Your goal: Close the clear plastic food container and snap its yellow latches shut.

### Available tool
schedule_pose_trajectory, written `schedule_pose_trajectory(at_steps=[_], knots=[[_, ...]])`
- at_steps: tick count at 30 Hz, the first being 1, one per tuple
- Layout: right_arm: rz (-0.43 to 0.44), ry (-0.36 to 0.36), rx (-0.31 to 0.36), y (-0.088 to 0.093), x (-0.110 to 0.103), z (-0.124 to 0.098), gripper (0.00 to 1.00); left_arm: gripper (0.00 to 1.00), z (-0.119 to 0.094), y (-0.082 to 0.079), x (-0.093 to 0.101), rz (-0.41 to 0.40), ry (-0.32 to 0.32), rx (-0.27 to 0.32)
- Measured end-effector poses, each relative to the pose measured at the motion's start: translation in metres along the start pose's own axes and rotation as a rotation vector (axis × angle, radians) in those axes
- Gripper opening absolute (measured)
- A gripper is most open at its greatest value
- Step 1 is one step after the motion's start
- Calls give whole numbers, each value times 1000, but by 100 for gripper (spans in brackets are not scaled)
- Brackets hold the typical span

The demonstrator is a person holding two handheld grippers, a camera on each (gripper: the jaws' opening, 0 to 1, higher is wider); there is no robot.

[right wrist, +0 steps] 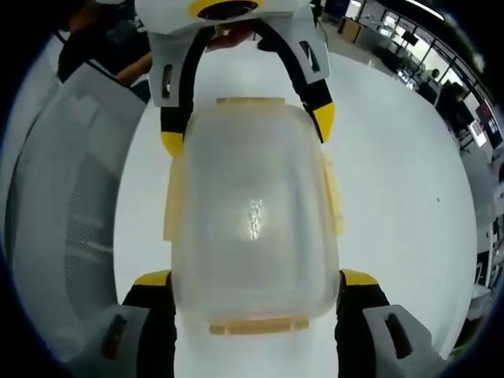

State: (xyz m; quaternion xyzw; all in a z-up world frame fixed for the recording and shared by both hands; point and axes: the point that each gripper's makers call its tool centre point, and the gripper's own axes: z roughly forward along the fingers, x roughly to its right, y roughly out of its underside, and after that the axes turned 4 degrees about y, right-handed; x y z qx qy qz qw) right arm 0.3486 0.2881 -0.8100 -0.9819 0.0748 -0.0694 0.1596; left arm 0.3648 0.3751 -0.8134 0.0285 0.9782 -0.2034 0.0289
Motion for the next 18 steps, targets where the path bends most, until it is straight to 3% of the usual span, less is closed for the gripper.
schedule_pose_trajectory(at_steps=[18], knots=[[-16, -2, -8, 0, 27, 6, 86, 89, 2, -1, -27, -10, -5, 8]])
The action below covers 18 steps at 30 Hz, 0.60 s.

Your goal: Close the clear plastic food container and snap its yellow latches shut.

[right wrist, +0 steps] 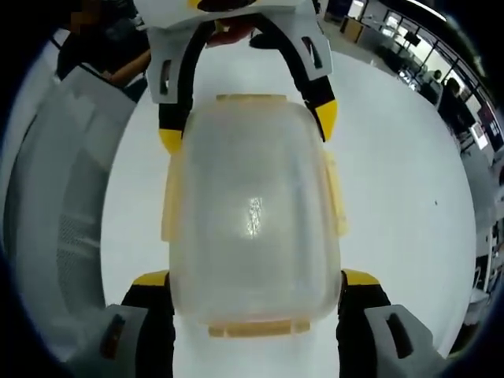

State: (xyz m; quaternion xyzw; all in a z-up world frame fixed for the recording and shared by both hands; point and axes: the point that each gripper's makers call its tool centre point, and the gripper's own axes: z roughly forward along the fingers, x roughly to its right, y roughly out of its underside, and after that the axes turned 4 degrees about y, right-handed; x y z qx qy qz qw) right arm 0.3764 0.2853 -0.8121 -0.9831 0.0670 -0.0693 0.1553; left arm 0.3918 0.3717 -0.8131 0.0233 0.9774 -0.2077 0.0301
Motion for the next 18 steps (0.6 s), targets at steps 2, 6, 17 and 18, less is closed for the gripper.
schedule_pose_trajectory(at_steps=[2, 6, 17, 18], knots=[[-2, -1, 1, 0, 3, 0, 86, 89, 0, 0, -3, -2, -1, -1], [-5, -1, 4, -2, 8, 2, 86, 89, 1, 2, -8, -3, -2, -3], [-10, -1, 11, -5, 23, 4, 86, 89, 1, 4, -22, -8, -5, -3], [-10, -1, 10, -5, 24, 4, 86, 89, 1, 3, -24, -8, -5, -3]])
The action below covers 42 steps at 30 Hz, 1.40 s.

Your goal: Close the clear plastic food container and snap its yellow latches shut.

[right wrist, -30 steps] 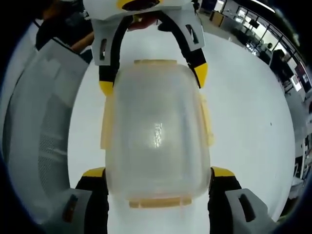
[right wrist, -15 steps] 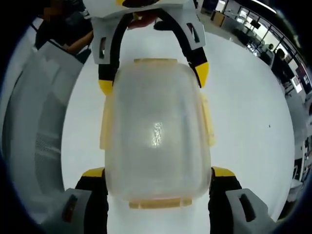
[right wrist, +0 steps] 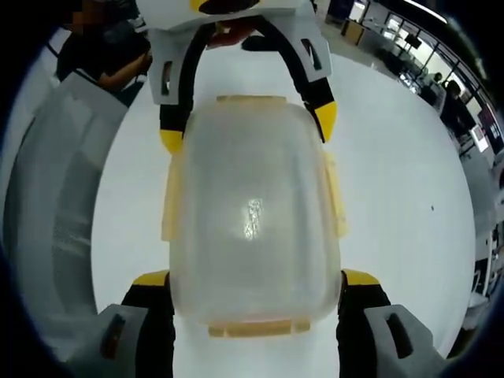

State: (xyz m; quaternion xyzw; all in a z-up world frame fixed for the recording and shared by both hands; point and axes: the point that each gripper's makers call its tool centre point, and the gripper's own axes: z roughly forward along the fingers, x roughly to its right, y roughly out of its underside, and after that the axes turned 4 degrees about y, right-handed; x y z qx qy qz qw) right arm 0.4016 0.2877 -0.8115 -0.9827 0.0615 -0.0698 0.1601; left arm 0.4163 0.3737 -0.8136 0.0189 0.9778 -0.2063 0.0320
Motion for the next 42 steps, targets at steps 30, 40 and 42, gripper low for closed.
schedule_pose_trajectory(at_steps=[30, 40, 42], knots=[[75, 96, 80, -3, 4, -13, 89, 94, -13, 1, -3, -34, -67, 44], [201, 202, 153, 0, -4, -28, 88, 93, -28, -7, 3, -120, -171, 160], [222, 231, 180, -2, -5, -33, 88, 93, -33, -8, 4, -141, -185, 179]])
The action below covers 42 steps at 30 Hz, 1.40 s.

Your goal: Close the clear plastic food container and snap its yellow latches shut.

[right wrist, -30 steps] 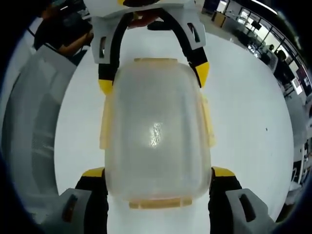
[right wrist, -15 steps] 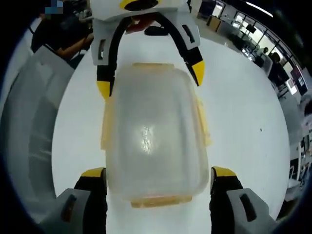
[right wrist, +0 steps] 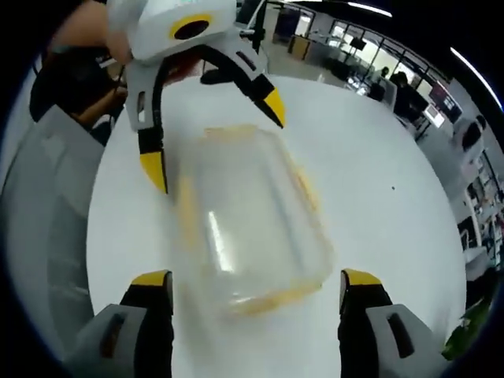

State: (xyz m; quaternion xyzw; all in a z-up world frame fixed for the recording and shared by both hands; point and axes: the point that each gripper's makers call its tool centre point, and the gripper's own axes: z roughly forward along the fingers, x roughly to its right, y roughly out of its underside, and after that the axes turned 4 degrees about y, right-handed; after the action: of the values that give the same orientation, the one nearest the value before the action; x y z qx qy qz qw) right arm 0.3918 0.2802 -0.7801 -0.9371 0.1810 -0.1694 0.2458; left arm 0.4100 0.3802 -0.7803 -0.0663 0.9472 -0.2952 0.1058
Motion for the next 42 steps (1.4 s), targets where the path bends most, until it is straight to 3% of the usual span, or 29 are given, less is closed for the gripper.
schedule_pose_trajectory(at_steps=[3, 8, 13, 15, 21, 42], knots=[[62, 17, 39, -3, -6, -7, 88, 93, -8, -3, 6, -40, -13, 40], [82, 85, 61, 1, -9, -15, 87, 94, -19, -1, 12, -125, -46, 99], [135, 128, 99, 2, -13, -26, 87, 94, -31, 8, 16, -158, -84, 126], [174, 148, 130, 1, -13, -30, 87, 94, -38, 11, 17, -134, -121, 133], [234, 185, 183, 2, -18, -43, 86, 94, -51, 19, 27, -193, -157, 180], [305, 255, 284, 21, -44, -77, 85, 93, -68, 26, 58, -285, -172, 256]])
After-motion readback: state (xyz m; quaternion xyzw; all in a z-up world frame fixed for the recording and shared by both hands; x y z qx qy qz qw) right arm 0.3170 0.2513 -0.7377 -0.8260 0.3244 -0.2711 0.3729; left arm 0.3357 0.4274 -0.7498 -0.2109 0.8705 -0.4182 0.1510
